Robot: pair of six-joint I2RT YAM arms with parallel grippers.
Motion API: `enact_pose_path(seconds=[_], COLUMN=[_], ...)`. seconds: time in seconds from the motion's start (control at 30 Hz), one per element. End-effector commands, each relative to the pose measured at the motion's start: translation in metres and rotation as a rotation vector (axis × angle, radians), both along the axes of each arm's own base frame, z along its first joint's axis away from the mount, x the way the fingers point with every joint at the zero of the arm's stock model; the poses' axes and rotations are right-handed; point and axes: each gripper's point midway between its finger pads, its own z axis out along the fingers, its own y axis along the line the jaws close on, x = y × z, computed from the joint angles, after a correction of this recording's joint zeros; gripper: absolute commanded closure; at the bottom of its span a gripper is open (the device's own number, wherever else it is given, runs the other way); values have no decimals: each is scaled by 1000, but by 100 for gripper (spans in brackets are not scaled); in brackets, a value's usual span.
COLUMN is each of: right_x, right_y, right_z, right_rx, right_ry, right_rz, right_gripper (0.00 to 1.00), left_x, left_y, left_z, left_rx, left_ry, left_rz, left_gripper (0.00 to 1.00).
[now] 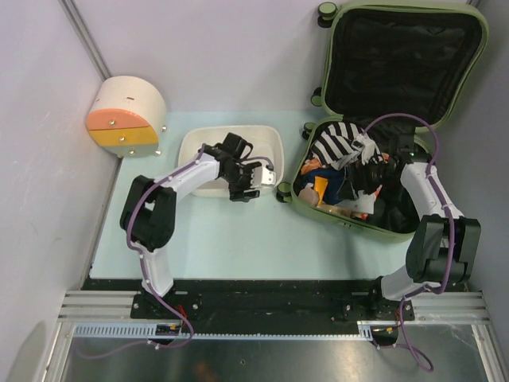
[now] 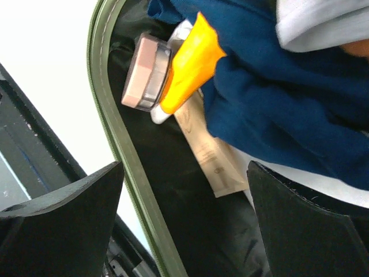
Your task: Open, take out, and arrange the luggage
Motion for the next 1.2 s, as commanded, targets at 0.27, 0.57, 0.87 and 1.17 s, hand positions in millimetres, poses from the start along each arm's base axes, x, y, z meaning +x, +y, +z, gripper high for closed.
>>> enact_pose_path(seconds=[0.27, 0.57, 0.87, 1.17], right_x=[26, 29, 36, 34], right_y=[3, 24, 37, 36], right_z=[32, 52, 57, 52], right_rx=[51, 80, 62, 30], right_ry=[-90, -133, -204, -201], right_rz=[-255, -271, -234, -204], right_gripper=[11, 14, 13, 13], left_x=[7, 23, 74, 55], left_y=[-2, 19, 128, 327], left_z=[123, 193, 242, 203], left_rx=[-244, -485, -748, -874], left_ry=[-103, -36, -13, 7], left_rz=[163, 412, 1056, 1578], left_gripper=[1, 0, 0, 12])
